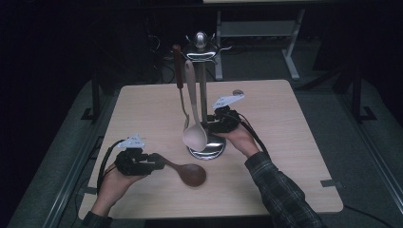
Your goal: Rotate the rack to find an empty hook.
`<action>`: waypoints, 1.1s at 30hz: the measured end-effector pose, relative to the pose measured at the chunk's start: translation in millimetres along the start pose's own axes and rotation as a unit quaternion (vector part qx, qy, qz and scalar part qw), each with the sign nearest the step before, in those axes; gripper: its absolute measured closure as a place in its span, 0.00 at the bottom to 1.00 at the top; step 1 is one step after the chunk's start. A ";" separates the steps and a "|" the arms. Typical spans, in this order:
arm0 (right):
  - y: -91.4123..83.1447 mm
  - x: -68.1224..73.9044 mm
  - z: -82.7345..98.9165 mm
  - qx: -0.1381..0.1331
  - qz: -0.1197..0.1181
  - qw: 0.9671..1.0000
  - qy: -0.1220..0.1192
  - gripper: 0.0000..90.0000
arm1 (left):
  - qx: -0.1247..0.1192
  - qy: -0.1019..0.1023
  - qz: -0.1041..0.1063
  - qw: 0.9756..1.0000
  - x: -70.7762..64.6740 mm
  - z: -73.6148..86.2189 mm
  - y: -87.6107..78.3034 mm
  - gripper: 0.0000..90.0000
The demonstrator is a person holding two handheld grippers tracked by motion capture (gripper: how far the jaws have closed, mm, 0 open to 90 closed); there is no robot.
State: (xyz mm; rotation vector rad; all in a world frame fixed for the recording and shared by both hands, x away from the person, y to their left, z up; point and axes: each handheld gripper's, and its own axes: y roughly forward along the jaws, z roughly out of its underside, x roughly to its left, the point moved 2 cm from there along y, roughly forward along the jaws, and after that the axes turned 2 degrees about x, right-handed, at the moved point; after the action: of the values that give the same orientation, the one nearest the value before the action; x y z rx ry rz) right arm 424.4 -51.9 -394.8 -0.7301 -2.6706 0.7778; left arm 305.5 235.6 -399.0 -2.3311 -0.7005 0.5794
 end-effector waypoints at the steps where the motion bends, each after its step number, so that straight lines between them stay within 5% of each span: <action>1: 0.1 0.1 0.2 0.002 0.000 1.000 0.001 0.73 | -0.004 -0.003 0.003 1.000 -1.0 -4.5 -2.3 0.78; 5: -0.7 -0.2 0.4 0.002 0.004 1.000 -0.003 0.77 | -0.012 0.002 0.006 1.000 -1.4 -25.3 -12.5 1.00; 18: -0.8 0.3 0.2 0.002 0.009 1.000 -0.025 0.79 | -0.052 0.044 0.007 0.998 -10.0 -97.6 -46.3 1.00; 27: -0.9 0.2 0.4 0.002 0.008 1.000 -0.024 0.79 | -0.081 0.091 0.000 0.993 -23.5 -164.6 -81.1 1.00; 33: -0.8 -0.3 0.5 0.002 0.007 1.000 -0.023 0.79 | -0.092 0.103 0.006 0.990 -29.5 -206.1 -95.3 1.00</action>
State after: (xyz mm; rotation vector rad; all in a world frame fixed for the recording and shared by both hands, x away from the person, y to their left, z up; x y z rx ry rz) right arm 424.2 -52.8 -394.7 -0.7381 -2.7072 0.8131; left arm 365.9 190.1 -183.0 -2.5222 -0.6657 0.2815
